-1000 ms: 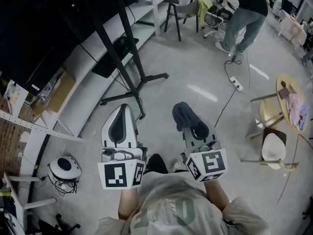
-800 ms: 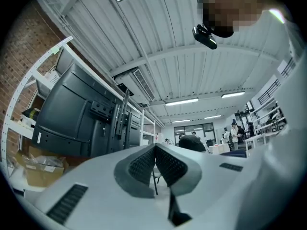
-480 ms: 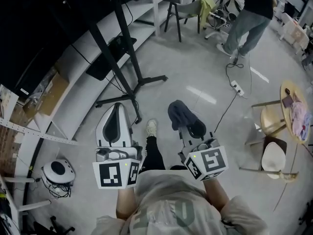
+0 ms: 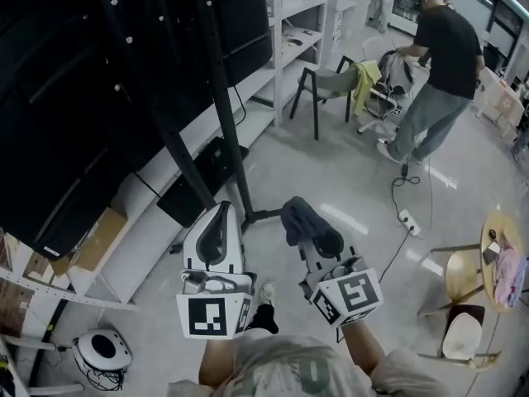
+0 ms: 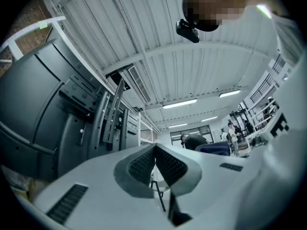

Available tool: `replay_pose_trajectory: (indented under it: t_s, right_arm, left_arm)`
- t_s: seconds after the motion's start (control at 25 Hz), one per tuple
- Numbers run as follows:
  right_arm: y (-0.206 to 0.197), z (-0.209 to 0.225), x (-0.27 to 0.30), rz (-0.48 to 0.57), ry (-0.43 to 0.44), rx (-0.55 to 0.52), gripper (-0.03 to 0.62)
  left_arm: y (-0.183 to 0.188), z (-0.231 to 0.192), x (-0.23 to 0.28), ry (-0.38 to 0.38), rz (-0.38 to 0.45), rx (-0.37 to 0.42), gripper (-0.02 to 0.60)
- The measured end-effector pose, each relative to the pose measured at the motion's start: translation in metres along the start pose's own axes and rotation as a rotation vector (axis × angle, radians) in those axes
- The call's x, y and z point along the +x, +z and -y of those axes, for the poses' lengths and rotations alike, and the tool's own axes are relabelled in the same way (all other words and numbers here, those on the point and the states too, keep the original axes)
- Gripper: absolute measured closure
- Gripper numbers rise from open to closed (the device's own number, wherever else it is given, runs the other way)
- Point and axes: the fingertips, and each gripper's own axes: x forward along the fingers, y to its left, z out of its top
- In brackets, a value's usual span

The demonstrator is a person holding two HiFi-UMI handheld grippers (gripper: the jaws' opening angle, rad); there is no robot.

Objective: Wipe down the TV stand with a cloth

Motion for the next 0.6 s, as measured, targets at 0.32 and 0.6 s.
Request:
replay_pose_trajectory:
  t_s: [0.32,0.6]
  right_arm:
    - [0.036,0.014,0.159,0.087,0.038,-0.021,0.537]
    - [0.031,0.019,0.207,0.072,0.072,0.051,0.537]
  left_arm:
    - [-0.012,-0.082,0.117,-0.018,0.021,0.012,0.566]
    - [-0.033,-0.106,0.149,0.013,-0.041,-0.003,0.566]
